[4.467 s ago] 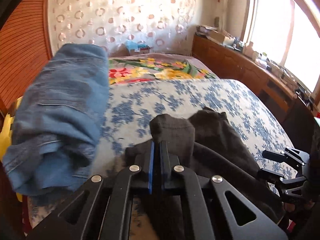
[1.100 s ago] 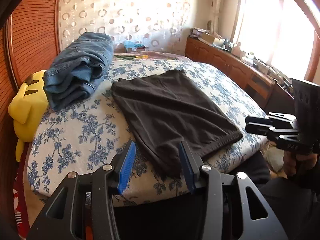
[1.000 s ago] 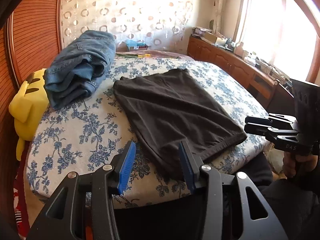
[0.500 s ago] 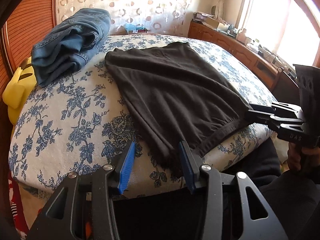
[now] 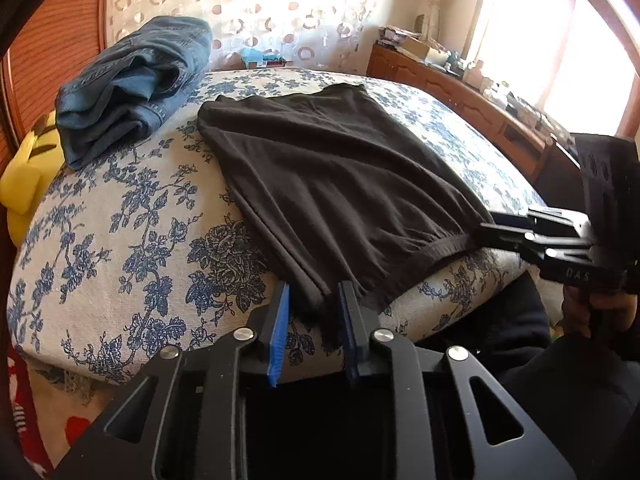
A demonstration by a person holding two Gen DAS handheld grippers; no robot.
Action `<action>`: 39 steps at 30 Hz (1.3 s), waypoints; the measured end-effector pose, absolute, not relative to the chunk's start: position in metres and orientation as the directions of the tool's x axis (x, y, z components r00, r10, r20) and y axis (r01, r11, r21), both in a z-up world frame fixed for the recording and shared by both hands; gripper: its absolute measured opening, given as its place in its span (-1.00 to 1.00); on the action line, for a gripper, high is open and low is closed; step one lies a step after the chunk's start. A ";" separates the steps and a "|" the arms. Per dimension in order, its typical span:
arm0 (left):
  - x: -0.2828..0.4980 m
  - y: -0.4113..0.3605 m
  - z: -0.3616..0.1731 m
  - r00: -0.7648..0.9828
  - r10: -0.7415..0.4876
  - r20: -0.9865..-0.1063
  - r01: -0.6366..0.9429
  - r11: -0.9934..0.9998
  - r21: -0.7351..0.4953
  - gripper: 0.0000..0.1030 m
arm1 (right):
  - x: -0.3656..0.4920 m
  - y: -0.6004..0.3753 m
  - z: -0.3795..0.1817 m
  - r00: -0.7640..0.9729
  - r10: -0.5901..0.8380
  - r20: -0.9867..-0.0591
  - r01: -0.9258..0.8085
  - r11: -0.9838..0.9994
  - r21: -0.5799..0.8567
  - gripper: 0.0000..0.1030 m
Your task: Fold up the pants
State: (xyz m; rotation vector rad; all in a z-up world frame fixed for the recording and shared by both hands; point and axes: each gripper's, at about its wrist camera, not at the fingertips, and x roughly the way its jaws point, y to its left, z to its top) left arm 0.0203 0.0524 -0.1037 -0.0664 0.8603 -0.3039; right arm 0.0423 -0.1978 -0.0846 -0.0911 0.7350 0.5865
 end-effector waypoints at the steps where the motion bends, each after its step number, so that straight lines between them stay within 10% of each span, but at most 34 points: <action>1: 0.020 0.052 -0.104 0.612 -0.291 -0.735 0.239 0.955 -0.178 -0.55 | 0.041 -0.198 -0.085 0.588 0.474 -0.655 -0.536 0.835 0.123 -0.31; 12: 0.012 0.053 -0.098 0.612 -0.317 -0.725 0.265 0.945 -0.190 -0.84 | 0.040 -0.202 -0.082 0.547 0.525 -0.651 -0.573 0.803 0.166 -0.72; 39: 0.055 0.069 -0.062 0.692 -0.316 -0.649 0.257 0.948 -0.188 -0.85 | 0.054 -0.197 -0.043 0.631 0.563 -0.534 -0.607 0.787 0.113 -0.75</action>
